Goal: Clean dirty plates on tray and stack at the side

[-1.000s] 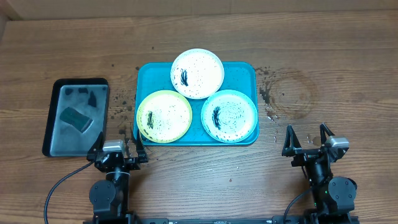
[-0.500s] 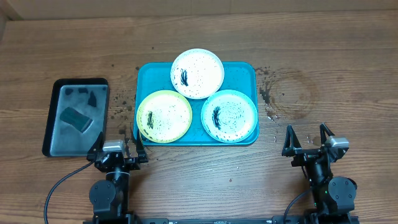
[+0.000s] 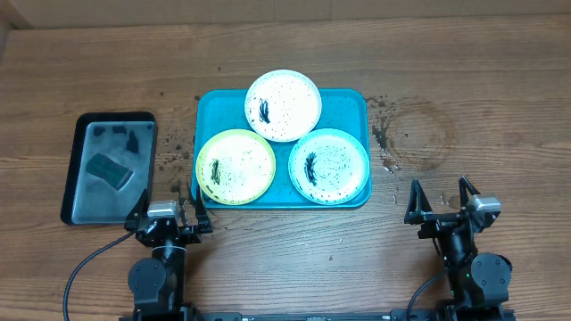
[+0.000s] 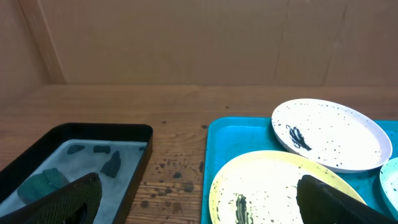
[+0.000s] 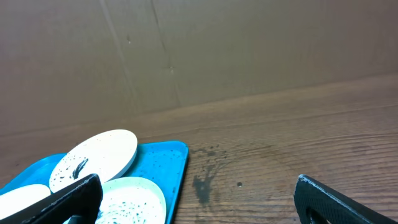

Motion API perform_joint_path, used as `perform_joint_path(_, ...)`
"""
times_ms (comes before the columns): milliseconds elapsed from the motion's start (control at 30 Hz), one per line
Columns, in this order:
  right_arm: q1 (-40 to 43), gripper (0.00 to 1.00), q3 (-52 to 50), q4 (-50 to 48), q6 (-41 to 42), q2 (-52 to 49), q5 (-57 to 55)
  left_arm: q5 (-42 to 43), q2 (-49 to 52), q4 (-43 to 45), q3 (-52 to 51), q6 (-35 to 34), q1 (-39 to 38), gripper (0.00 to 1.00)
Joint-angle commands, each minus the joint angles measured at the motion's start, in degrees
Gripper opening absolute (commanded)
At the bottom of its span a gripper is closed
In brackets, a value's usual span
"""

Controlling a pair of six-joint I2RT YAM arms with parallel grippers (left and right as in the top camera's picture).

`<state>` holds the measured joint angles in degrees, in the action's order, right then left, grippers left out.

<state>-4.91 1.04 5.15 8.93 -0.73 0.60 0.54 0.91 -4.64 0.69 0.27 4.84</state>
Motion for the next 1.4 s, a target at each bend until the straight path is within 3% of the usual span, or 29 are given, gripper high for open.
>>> perform_joint_path(0,-0.2,1.00,-0.6,-0.4,-0.4,0.5,-0.6,-1.0,-0.5,0.2,-0.4,1.2,-0.3,1.00)
perform_joint_path(900,-0.2,1.00,-0.6,-1.7,-0.4,0.5,-0.5,-1.0,-0.5,0.2,-0.4,1.2,-0.3,1.00)
perform_joint_path(1000,-0.2,1.00,-0.6,-3.5,0.3,0.5,4.0,-1.0,-0.5,0.2,-0.4,1.2,-0.3,1.00)
perform_joint_path(1067,-0.2,1.00,-0.6,-1.9,1.8,0.5,12.7,-1.0,-0.5,0.2,-0.4,1.2,-0.3,1.00)
perform_joint_path(1267,-0.2,1.00,-0.6,-20.4,2.2,0.5,25.3,-0.9,-0.5,0.2,-0.4,1.2,-0.3,1.00)
perform_joint_path(1367,-0.2,1.00,-0.5,-34.8,2.1,0.5,22.0,-1.0,-0.5,0.3,-0.4,1.2,-0.3,1.00)
